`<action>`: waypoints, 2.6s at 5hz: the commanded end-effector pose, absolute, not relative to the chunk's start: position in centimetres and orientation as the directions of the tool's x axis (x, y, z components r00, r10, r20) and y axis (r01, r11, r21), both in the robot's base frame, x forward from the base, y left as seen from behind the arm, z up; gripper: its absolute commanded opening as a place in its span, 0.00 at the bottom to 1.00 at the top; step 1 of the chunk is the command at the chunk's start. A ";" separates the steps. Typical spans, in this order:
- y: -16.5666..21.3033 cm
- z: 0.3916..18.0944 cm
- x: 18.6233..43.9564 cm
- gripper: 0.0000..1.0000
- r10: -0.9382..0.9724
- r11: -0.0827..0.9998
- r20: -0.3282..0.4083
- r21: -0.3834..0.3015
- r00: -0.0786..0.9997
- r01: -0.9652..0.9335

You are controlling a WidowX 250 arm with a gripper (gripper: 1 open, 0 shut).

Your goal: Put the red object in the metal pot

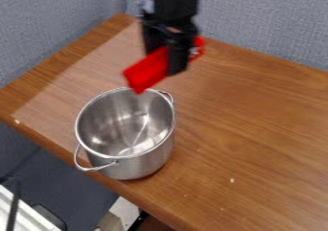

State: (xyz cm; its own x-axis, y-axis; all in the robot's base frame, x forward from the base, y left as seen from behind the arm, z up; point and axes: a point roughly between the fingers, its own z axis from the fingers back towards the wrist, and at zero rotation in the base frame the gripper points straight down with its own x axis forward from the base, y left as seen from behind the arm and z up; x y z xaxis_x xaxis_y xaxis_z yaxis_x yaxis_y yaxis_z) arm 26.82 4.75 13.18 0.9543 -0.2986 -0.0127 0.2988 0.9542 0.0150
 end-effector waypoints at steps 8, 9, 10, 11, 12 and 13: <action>8.4 7.8 23.1 1.00 -0.260 0.965 0.068 0.065 0.963 0.256; 8.1 7.9 23.0 1.00 -0.273 0.961 0.065 0.071 0.960 0.269; 7.8 8.1 22.8 1.00 -0.289 0.956 0.061 0.079 0.956 0.284; 7.6 8.1 22.7 1.00 -0.297 0.953 0.059 0.084 0.953 0.292; 7.5 7.9 22.6 1.00 -0.302 0.951 0.057 0.085 0.952 0.297; 7.4 7.6 22.5 1.00 -0.304 0.950 0.055 0.085 0.951 0.299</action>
State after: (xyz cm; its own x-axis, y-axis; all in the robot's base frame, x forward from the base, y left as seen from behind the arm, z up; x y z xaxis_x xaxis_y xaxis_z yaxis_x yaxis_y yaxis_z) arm 22.10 7.36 6.65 0.9553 -0.2947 0.0222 0.2932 0.9545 0.0552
